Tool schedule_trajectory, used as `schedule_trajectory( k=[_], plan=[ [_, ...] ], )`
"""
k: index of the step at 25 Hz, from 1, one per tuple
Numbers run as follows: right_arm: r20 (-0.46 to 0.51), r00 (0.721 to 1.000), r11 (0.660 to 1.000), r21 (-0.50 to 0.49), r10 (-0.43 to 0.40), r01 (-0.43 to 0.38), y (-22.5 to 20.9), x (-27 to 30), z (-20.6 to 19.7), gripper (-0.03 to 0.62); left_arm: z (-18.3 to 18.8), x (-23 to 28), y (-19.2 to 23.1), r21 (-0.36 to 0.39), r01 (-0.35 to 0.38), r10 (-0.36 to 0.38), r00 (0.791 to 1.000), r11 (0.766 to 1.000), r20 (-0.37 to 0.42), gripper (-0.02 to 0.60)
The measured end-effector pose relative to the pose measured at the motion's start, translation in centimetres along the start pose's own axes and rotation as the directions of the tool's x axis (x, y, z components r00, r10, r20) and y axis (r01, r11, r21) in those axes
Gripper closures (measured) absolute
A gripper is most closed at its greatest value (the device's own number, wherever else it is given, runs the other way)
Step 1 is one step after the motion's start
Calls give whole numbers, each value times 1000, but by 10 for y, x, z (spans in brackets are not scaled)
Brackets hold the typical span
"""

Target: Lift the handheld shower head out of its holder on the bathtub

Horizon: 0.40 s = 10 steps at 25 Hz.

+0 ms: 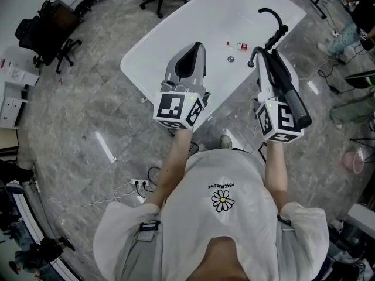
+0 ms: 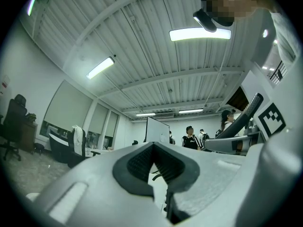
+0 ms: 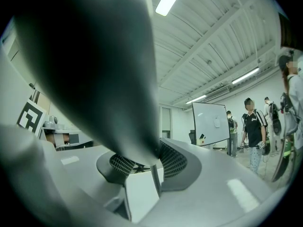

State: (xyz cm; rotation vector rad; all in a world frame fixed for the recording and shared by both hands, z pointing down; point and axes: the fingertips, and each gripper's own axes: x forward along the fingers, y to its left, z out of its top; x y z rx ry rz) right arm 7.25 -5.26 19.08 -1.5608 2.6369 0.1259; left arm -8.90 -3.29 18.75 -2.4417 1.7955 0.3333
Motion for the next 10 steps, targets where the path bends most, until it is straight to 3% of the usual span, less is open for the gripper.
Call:
schedule_trajectory(
  k=[10],
  plan=[
    [-6,1000,1000,-4,-12,12,-2,-2,0,439,3,1,0,-8,5,-5,1000,1000,7,581]
  ],
)
